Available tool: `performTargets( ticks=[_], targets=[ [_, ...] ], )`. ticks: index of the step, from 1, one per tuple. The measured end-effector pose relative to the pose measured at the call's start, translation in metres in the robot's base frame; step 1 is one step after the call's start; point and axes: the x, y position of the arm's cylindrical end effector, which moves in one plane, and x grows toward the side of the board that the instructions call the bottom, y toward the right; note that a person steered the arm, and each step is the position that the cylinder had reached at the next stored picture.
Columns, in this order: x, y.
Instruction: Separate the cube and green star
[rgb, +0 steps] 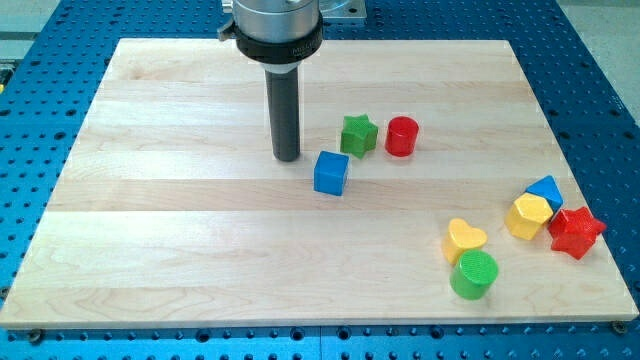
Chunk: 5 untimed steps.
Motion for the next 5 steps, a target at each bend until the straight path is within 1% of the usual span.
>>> performTargets(
  ticks=[1, 2, 3, 4, 5],
  targets=[
    [-0.002, 0.048],
    [0.016, 0.084],
    [0.035, 0.089],
    [0.059, 0.061],
    [0.060, 0.015]
  ],
)
